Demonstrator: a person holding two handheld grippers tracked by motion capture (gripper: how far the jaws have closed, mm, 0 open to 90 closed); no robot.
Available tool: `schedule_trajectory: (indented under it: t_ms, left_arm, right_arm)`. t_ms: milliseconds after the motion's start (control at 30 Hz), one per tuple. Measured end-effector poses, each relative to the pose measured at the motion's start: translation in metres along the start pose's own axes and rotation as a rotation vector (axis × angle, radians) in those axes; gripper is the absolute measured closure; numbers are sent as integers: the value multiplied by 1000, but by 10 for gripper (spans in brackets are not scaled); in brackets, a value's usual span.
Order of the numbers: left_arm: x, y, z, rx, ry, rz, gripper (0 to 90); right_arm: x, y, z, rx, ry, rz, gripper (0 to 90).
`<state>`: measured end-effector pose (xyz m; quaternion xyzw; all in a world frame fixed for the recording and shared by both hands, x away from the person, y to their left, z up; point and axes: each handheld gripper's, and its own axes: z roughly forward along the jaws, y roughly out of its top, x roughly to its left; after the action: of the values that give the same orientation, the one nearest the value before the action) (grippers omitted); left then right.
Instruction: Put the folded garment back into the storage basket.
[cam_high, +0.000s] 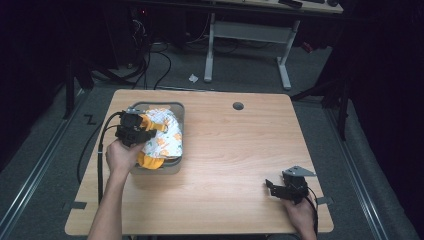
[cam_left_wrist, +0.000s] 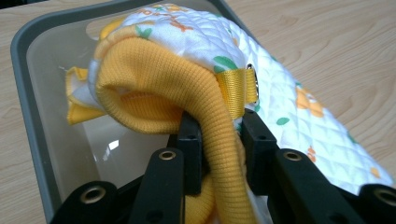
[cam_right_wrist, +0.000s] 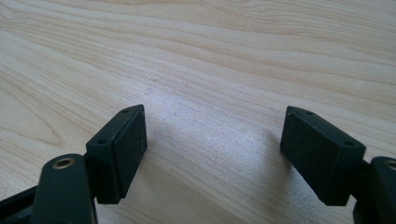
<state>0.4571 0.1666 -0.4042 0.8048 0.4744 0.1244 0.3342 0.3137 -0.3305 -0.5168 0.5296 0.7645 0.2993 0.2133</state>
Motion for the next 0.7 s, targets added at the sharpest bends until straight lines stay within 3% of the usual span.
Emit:
schedule_trajectory:
  t_ms: [267,333,367,467,567,700]
  left_arm:
    - [-1,1,19,53,64,39,716]
    - [-1,2,25,80,62,37,704]
    - [-1,3,29,96,76,42,689]
    - [-1,5,39,135,185,43,590]
    - [1,5,40,121,251,11,488]
    - [0,5,31,87,254,-5,425]
  right_arm:
    - [0,0,0,0,0,0,232]
    - [0,0,0,0,0,0,232]
    - [0,0,0,0,-1,0,232]
    - [0,0,0,0,-1,0,232]
    - [0,0,0,0,-1,2,232]
    - [0,0,0,0,-1,2,232]
